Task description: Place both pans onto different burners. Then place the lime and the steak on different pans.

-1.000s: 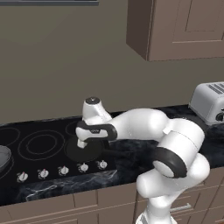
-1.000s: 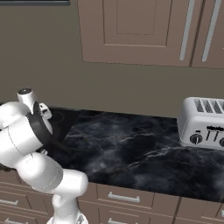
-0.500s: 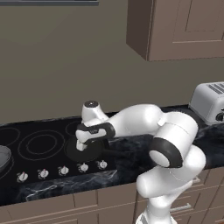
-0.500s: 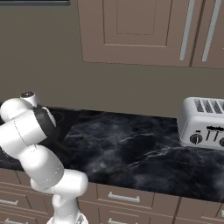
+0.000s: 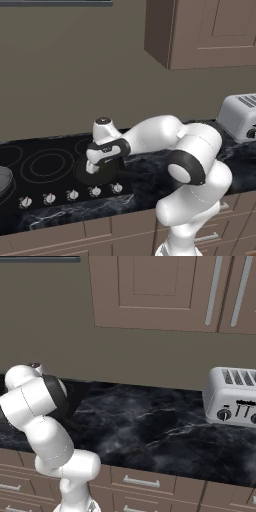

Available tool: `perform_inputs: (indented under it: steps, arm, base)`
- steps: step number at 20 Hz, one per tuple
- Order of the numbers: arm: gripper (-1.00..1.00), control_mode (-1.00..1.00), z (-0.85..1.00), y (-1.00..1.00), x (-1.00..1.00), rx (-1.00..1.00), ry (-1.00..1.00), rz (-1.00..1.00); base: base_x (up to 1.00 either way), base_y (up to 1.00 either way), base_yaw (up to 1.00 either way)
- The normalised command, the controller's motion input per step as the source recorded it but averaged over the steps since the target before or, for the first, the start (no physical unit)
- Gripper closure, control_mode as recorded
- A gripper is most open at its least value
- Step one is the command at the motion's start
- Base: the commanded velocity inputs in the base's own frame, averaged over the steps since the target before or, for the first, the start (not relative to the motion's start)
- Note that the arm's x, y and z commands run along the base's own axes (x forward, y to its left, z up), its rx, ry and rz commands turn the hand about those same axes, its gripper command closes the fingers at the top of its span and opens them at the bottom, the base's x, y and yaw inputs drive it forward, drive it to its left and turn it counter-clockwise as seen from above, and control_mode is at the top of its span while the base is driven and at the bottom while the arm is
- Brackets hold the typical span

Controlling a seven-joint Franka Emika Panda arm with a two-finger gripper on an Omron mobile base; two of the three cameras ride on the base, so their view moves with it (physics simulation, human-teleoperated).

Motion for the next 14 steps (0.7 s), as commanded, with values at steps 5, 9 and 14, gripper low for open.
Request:
perform_inputs:
  steps: [5, 9, 14]
  arm:
    - [1.0, -1.0, -0.26, 0.0, 0.04, 0.0, 0.07, -0.06]
    - [1.0, -1.0, -0.19, 0.1, 0.13, 0.0, 0.06, -0.05]
    - [1.0, -1.0, -0.15, 0.08, 0.18, 0.0, 0.06, -0.05]
  base:
    - [0.0, 0.0, 0.0]
    - [0.0, 0.0, 0.0]
    - [0.0, 0.0, 0.0]
